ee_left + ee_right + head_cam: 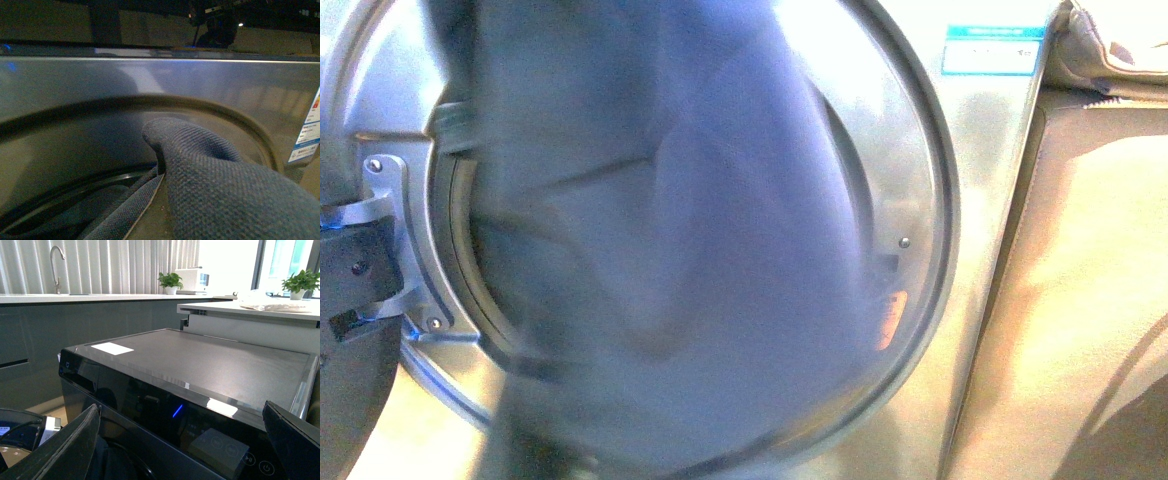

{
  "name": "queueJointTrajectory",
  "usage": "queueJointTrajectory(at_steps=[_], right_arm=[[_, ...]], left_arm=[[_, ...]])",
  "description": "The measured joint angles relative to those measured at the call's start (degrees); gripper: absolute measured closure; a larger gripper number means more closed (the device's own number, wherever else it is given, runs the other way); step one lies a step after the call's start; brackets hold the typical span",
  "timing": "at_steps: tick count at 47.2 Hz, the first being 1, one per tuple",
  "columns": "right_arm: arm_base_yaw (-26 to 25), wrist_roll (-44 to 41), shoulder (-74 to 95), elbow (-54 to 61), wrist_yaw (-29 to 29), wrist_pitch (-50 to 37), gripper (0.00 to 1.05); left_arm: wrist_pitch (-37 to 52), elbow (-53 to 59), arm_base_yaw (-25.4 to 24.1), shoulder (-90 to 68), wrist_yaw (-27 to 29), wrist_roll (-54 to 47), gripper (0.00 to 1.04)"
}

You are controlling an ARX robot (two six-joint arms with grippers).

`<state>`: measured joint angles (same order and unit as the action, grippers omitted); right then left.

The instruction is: Put clothes into washing machine

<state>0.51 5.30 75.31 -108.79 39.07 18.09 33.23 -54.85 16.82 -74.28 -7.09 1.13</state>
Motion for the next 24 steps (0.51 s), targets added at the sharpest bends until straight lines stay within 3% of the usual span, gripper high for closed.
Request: queueJointTrajectory(at_steps=[24], right_arm=[[0.0, 0.0, 0.0, 0.0, 0.02, 0.0, 0.08]], left_arm=[[4.7, 9.09, 2.19, -0.42, 0.09, -0.42, 1.0]])
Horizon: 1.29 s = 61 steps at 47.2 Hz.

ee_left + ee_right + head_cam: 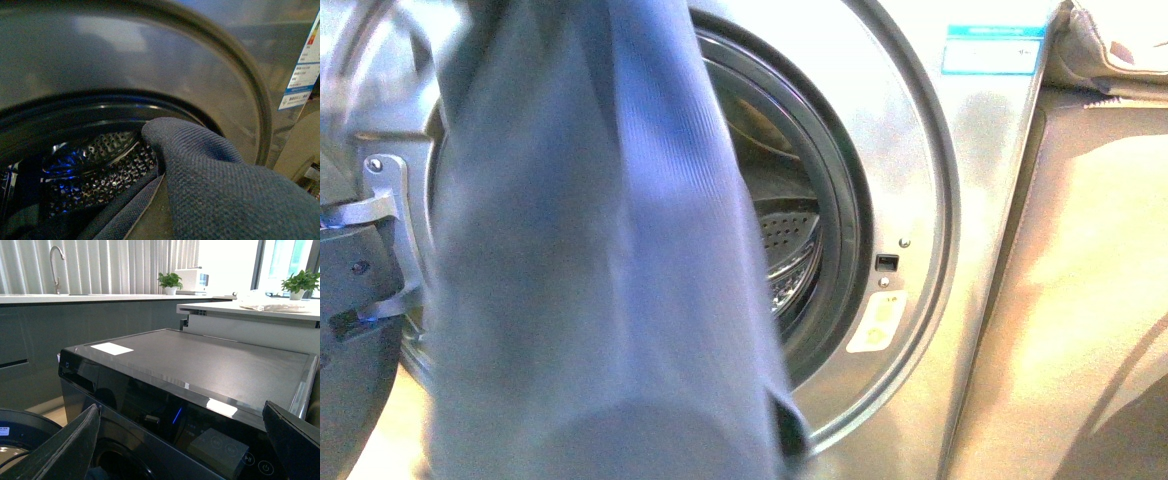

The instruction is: Put clothes into washing machine

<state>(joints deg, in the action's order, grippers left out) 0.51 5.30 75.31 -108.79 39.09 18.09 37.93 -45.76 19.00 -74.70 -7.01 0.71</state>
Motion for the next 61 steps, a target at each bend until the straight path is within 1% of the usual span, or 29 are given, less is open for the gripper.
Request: queueJointTrajectory(at_steps=[10, 36, 37, 38, 39, 40, 41, 42, 44, 46, 47, 48, 50, 61], right_arm=[[0.0, 0.0, 0.0, 0.0, -0.02, 0.0, 0.08], [0.0, 0.0, 0.0, 0.0, -0.02, 0.0, 0.08], [0.17, -0.09, -0.11, 0.2, -1.05, -0.46, 0.08], [1.16, -0.68, -0.76, 1.7, -3.76, -3.26, 0.08], [1.73, -1.29, -1.14, 2.67, -7.65, -5.05, 0.08], [2.95, -2.21, -2.05, 4.9, -13.4, -9.31, 0.08], [4.52, -3.3, -3.5, 8.37, -21.75, -15.21, 0.08], [5.01, -3.69, -3.96, 9.53, -23.02, -17.05, 0.08], [6.47, -5.01, -6.1, 14.01, -32.26, -22.77, 0.08], [7.39, -5.53, -8.37, 18.08, -37.9, -26.56, 0.08], [7.61, -5.73, -9.53, 19.93, -39.85, -27.78, 0.08], [7.76, -5.75, -10.69, 21.73, -41.05, -28.57, 0.08], [7.89, -5.7, -12.98, 25.11, -41.68, -29.33, 0.08], [6.62, -2.91, -22.23, 41.59, -40.96, -30.49, 0.08]], left_arm=[[1.84, 2.27, 0.09, -1.62, 0.44, -0.04, 1.0], [3.54, 2.4, 0.9, -7.04, 1.51, -0.28, 1.0], [3.76, 2.4, 0.9, -7.39, 1.57, -0.31, 1.0], [3.82, 2.4, 0.9, -7.61, 1.64, -0.31, 1.0], [3.93, 2.4, 0.87, -8.02, 1.79, -0.33, 1.0], [4.04, 2.4, 0.87, -8.37, 1.9, -0.31, 1.0], [4.15, 2.4, 0.83, -8.81, 1.95, -0.33, 1.0], [4.24, 2.4, 0.79, -9.18, 2.01, -0.31, 1.0], [4.44, 2.4, 0.7, -9.99, 2.12, -0.31, 1.0], [4.66, 2.4, 0.59, -10.64, 2.12, -0.31, 1.0], [4.79, 2.4, 0.55, -10.88, 2.14, -0.31, 1.0], [4.87, 2.4, 0.52, -10.97, 2.21, -0.31, 1.0], [5.16, 2.4, 0.5, -11.41, 2.36, -0.35, 1.0], [7.19, 2.36, 1.05, -13.73, 3.56, -1.18, 1.0]])
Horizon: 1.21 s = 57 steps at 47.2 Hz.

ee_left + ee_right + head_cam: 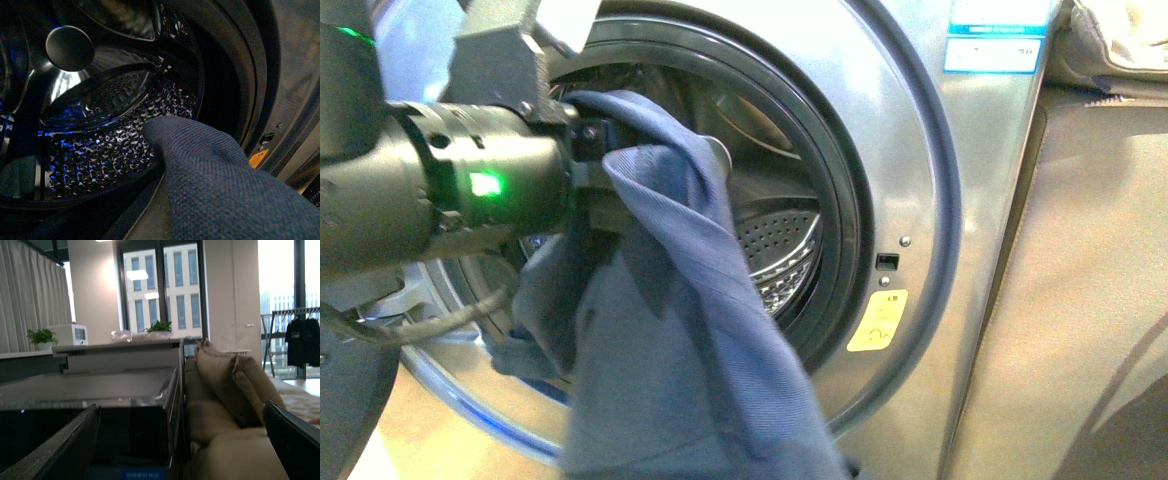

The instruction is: Put clothes into washing machine

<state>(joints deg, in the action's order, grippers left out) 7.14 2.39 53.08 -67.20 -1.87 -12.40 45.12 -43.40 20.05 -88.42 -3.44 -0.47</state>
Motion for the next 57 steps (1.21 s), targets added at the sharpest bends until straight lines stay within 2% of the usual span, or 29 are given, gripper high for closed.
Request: queueJointTrajectory(at_steps=[7, 14, 19, 21, 24, 26, 28, 32, 43, 57], right_arm=[[-2.97, 4.83, -7.06, 13.35, 2.73, 1.33, 0.08], [-4.31, 9.25, -12.33, 24.61, 2.03, 1.42, 0.08], [-2.67, 8.96, -14.03, 30.56, -0.37, 1.9, 0.08], [-2.16, 7.21, -14.47, 31.02, -2.12, 4.74, 0.13], [-1.92, 2.97, -16.28, 33.88, -2.93, 8.07, 0.25], [-2.6, 1.11, -17.66, 36.17, -1.97, 7.72, 0.32], [-4.83, -0.04, -19.34, 38.97, 1.31, 6.69, 0.41], [-6.78, -1.27, -22.25, 43.91, 1.53, 4.7, 0.59], [-6.99, -2.14, -27.91, 52.92, 1.77, 1.79, 1.04], [-7.02, -2.21, -33.94, 59.65, 1.77, 1.09, 1.02]], left_arm=[[1.22, -1.25, 0.76, -3.26, 1.86, -1.27, 1.0], [3.41, -3.63, 1.51, -7.02, 3.74, -2.58, 1.0], [4.26, -4.46, 1.73, -9.27, 4.59, -2.58, 1.0], [4.68, -4.61, 1.75, -10.01, 4.85, -2.64, 1.0], [5.55, -4.85, 1.81, -11.43, 5.18, -2.84, 1.0], [5.84, -4.96, 1.84, -12.0, 5.38, -2.99, 1.0], [6.29, -5.38, 1.81, -13.05, 5.84, -2.97, 1.0], [7.32, -6.19, 1.81, -14.86, 6.56, -2.91, 1.0], [8.22, -10.71, 1.49, -19.71, 9.9, -2.47, 1.0], [4.66, -21.27, -1.33, -26.69, 11.96, -1.84, 1.0]])
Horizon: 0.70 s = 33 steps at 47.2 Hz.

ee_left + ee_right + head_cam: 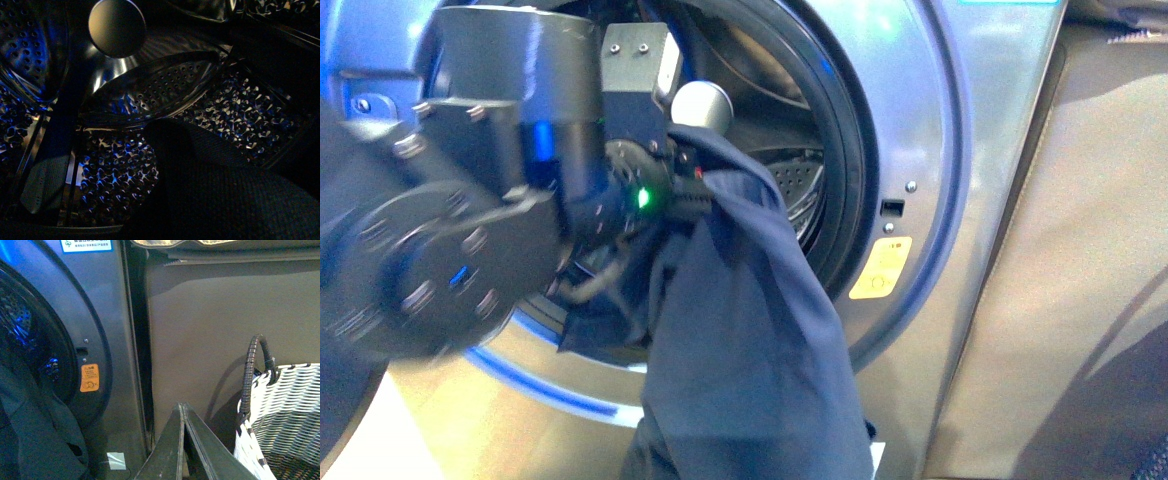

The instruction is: Put clothes into washing machine

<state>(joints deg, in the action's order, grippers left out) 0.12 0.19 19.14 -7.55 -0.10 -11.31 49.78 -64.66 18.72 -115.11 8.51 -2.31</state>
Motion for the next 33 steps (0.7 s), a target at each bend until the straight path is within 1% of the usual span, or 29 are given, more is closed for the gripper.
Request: queueJointTrajectory(at_steps=[17, 22, 27, 31, 33], right_arm=[[0.0, 0.0, -5.27, 3.52, 0.0, 1.33, 1.02], [0.0, -0.02, -6.62, 4.22, 0.0, 2.01, 1.02], [0.0, -0.02, -8.31, 5.01, 0.0, 2.95, 1.02], [0.0, -0.02, -13.55, 5.33, 0.02, 9.44, 1.02], [0.0, -0.02, -15.87, 6.27, 0.02, 10.64, 1.02]], left_arm=[[-3.78, -10.34, -0.87, -7.72, 0.59, -0.02, 1.0], [-5.86, -14.58, -1.33, -10.43, 0.87, -0.02, 1.0], [-9.22, -21.44, -2.16, -14.38, 1.03, -0.26, 1.0], [-11.76, -25.86, -2.67, -16.7, 1.07, -0.33, 1.0], [-13.09, -28.3, -2.97, -18.01, 1.18, -0.37, 1.0]])
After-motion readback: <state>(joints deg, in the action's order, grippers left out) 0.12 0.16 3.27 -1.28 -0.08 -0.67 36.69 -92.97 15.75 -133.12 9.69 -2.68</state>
